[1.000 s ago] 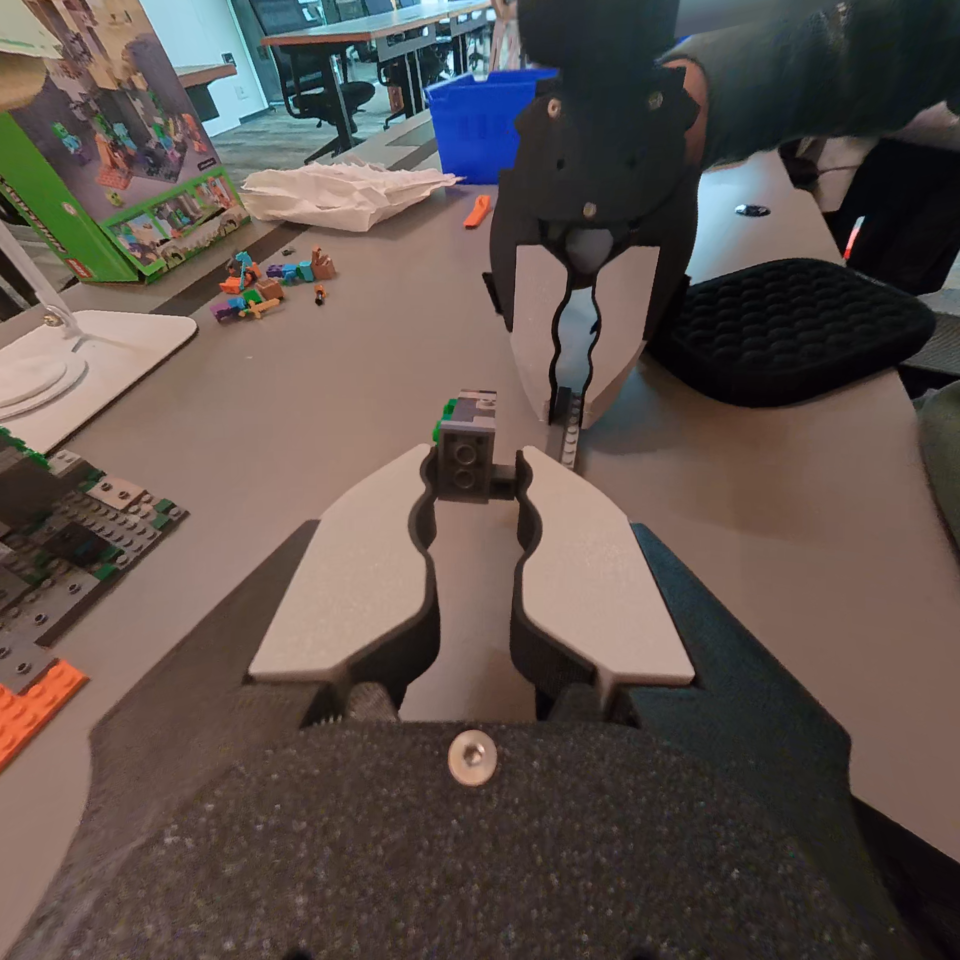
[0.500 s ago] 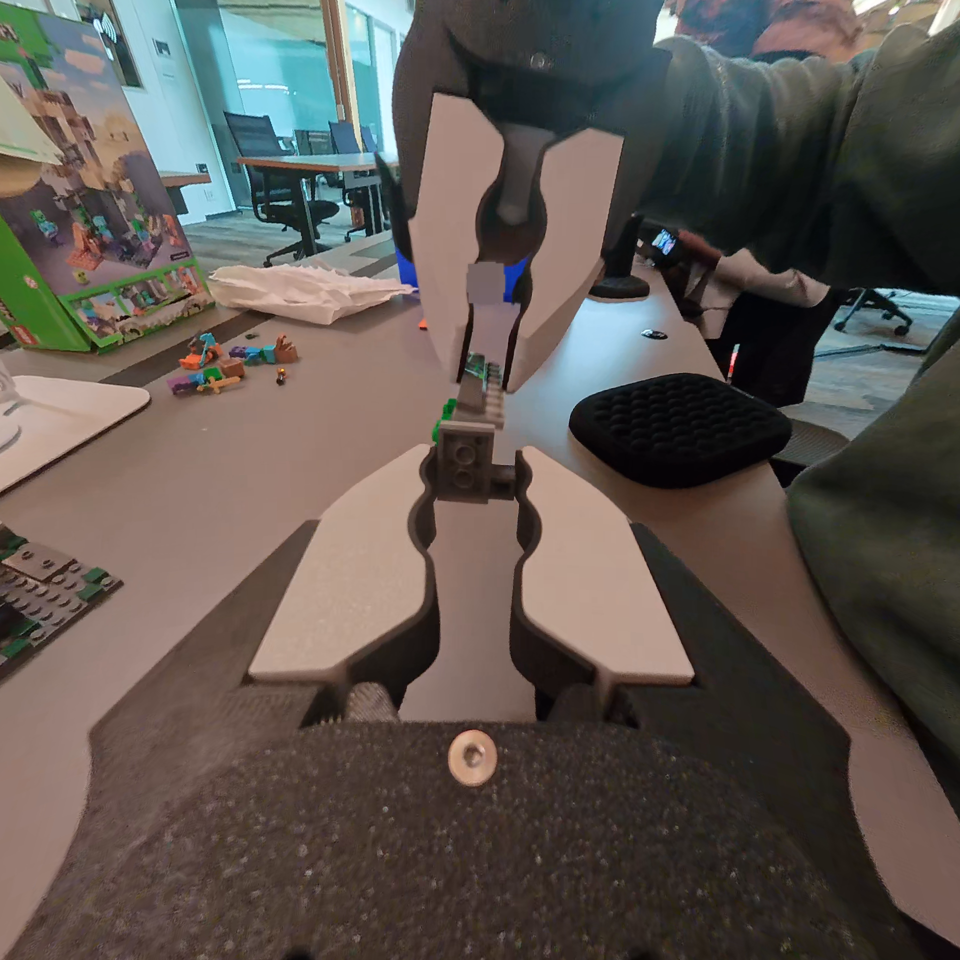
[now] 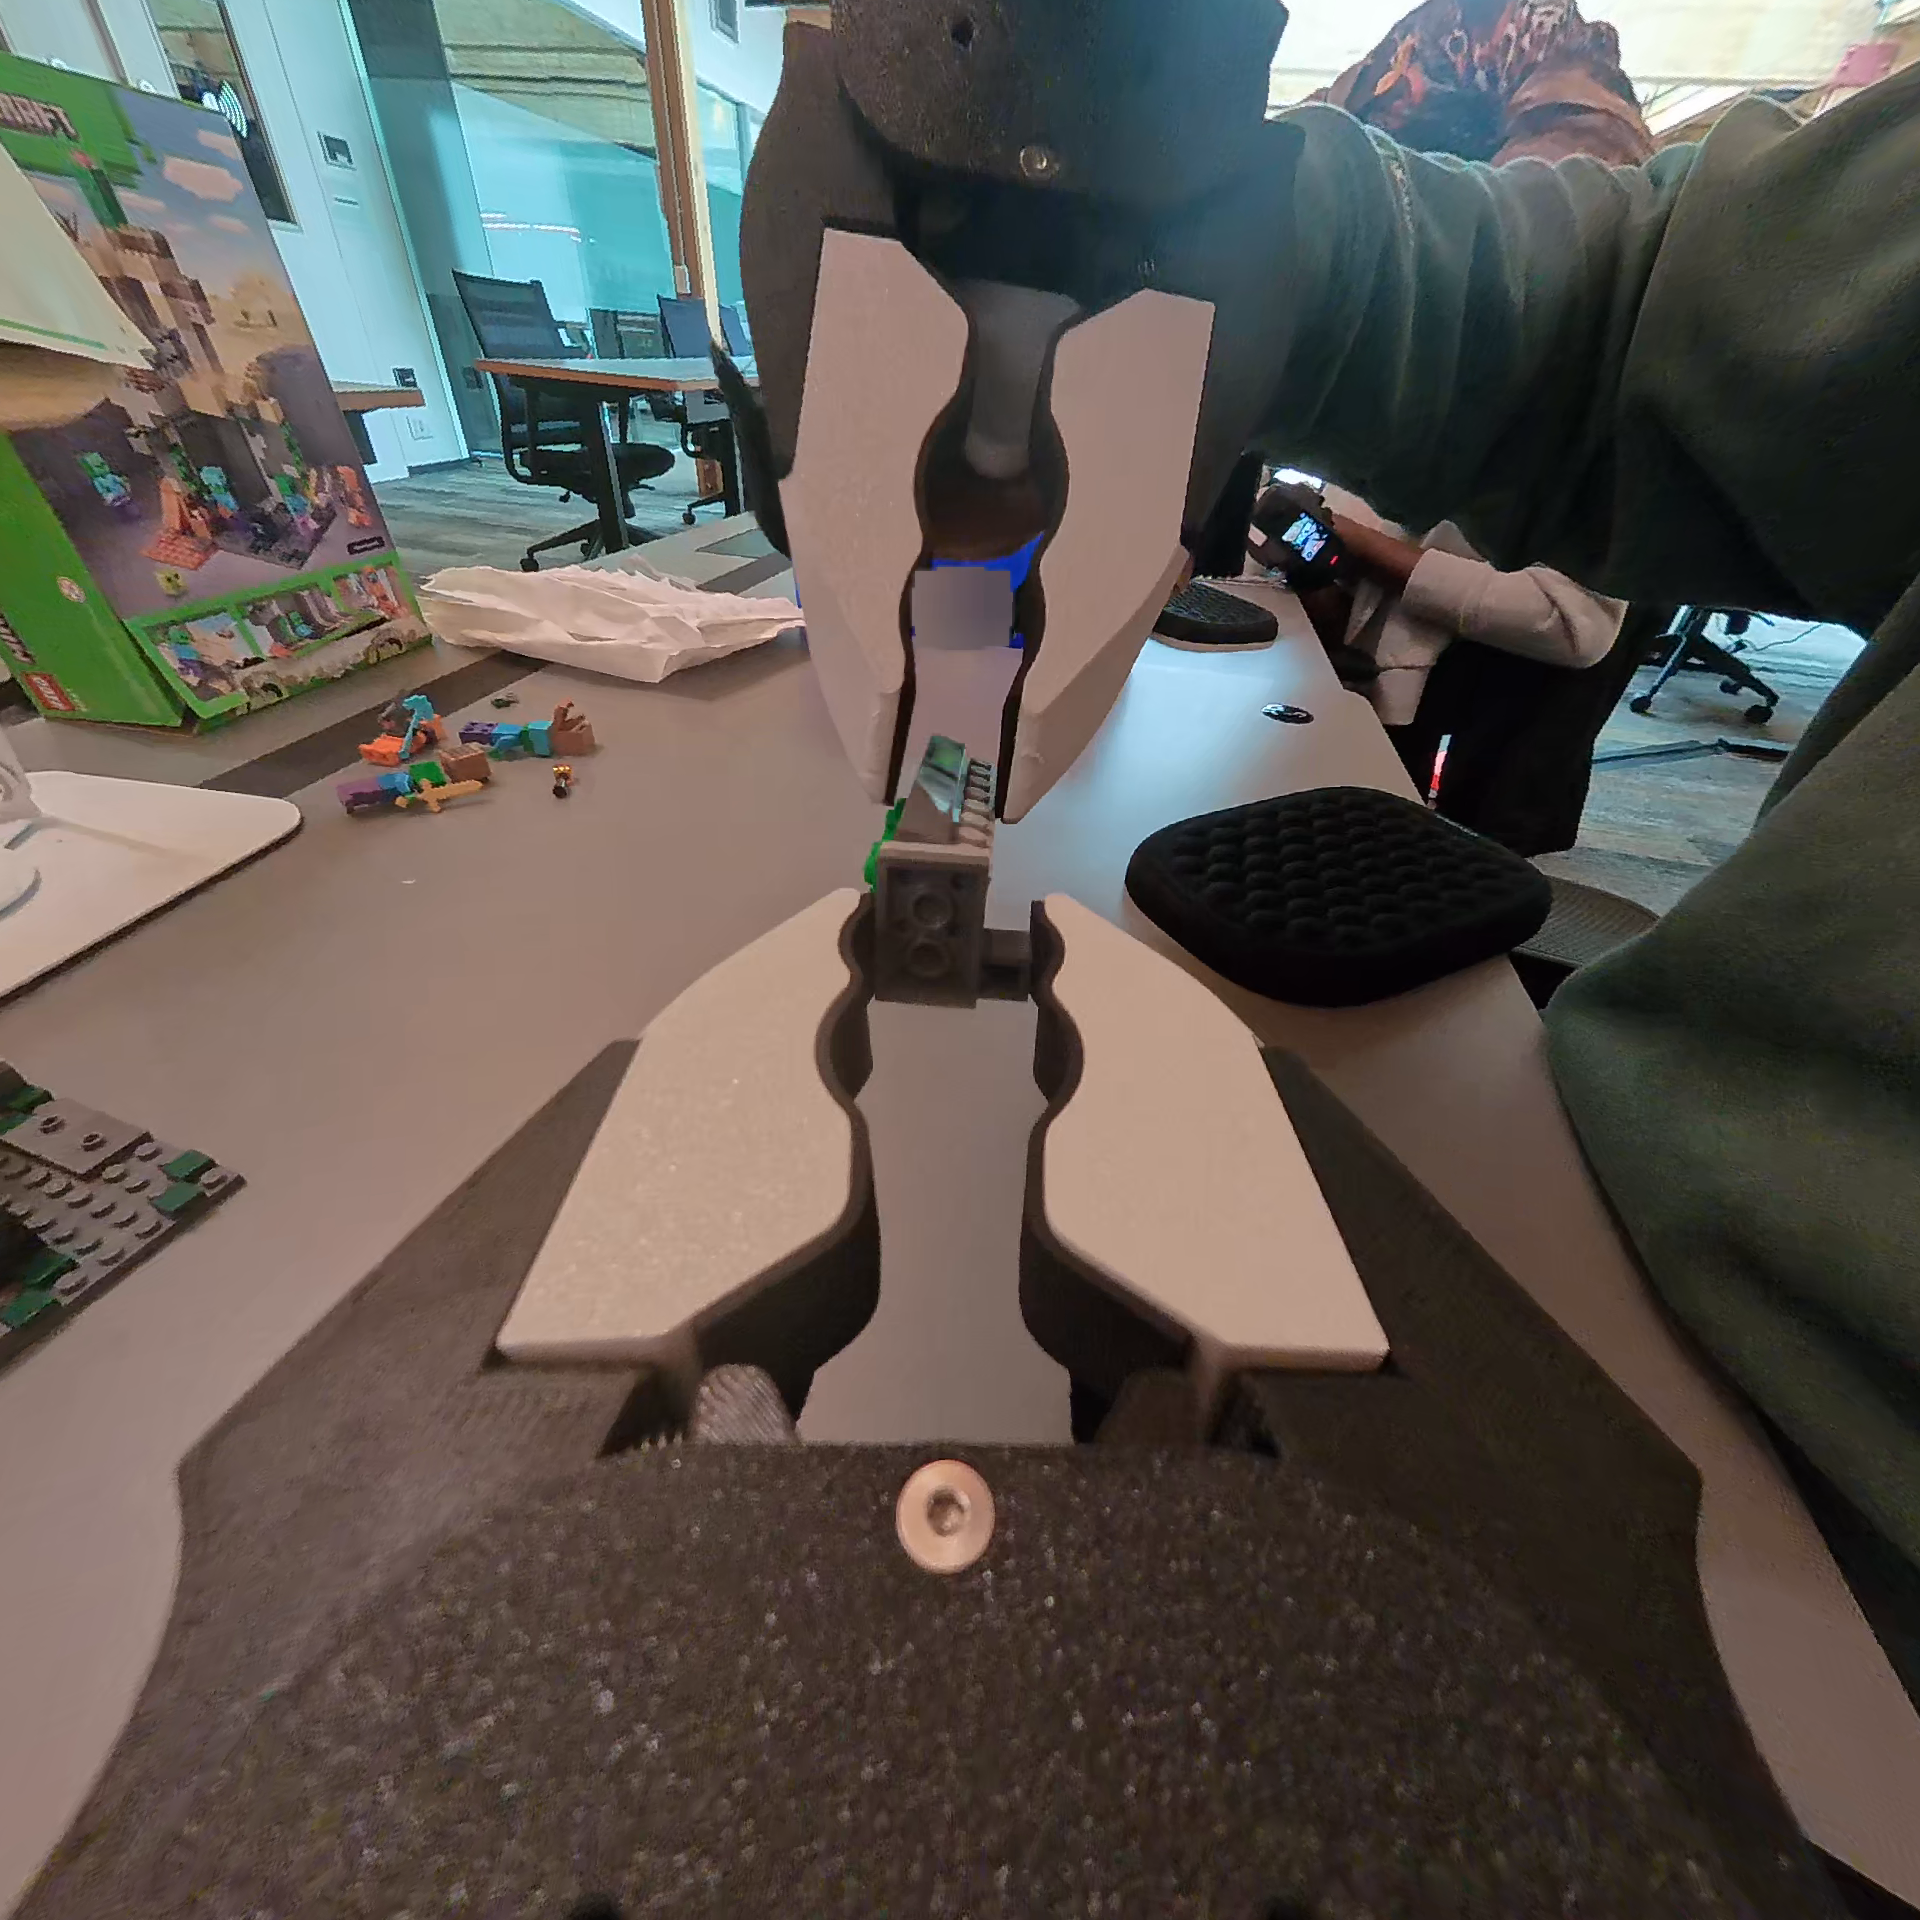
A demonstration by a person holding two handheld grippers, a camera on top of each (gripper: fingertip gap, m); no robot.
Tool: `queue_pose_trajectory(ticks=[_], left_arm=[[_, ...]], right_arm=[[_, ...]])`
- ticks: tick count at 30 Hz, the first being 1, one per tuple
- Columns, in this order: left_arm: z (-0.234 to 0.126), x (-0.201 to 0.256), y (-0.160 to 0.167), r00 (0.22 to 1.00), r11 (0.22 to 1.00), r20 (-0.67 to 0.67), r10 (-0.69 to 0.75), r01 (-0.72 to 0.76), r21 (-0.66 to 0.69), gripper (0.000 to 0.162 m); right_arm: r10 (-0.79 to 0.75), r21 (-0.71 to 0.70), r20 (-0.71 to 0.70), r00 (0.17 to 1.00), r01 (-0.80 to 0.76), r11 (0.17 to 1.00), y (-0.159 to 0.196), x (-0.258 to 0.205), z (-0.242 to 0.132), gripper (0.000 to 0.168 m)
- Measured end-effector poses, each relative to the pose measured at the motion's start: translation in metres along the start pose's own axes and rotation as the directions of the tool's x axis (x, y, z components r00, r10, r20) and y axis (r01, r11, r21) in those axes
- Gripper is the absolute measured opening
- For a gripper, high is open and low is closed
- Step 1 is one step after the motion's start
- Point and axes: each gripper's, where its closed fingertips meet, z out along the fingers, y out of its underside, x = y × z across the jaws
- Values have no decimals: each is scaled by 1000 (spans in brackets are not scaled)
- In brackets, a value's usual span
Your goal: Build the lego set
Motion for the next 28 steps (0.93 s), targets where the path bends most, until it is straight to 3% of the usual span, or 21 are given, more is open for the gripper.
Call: queue_pose_trajectory(ticks=[1, 11, 18, 20, 23, 28], left_arm=[[0, 0, 0, 1000, 1000, -1, 0, 0, 1, 27], [-1, 2, -2, 1000, 1000, -18, -11, 11, 15, 27], [-3, 3, -6, 1000, 999, -20, -4, 5, 35, 27], [-4, 3, -9, 1000, 999, -22, -6, 7, 52, 27], [-5, 3, -12, 1000, 997, -18, -3, 4, 75, 27], [-6, 7, -17, 999, 994, -27, 17, -14, 109, 27]], right_arm=[[-2, -1, 1, 1000, 2, 1000, 0, 0, 0, 18], [30, 54, 42, 999, -32, 998, -6, -1, -9, 23], [262, 203, 131, 956, -284, 937, 6, 7, -25, 35], [399, 294, 203, 894, -444, 846, 10, 9, -28, 38], [560, 376, 402, 724, -688, 620, 19, 4, -28, 40], [577, 413, 665, 474, -877, 245, 23, -11, -21, 49]])
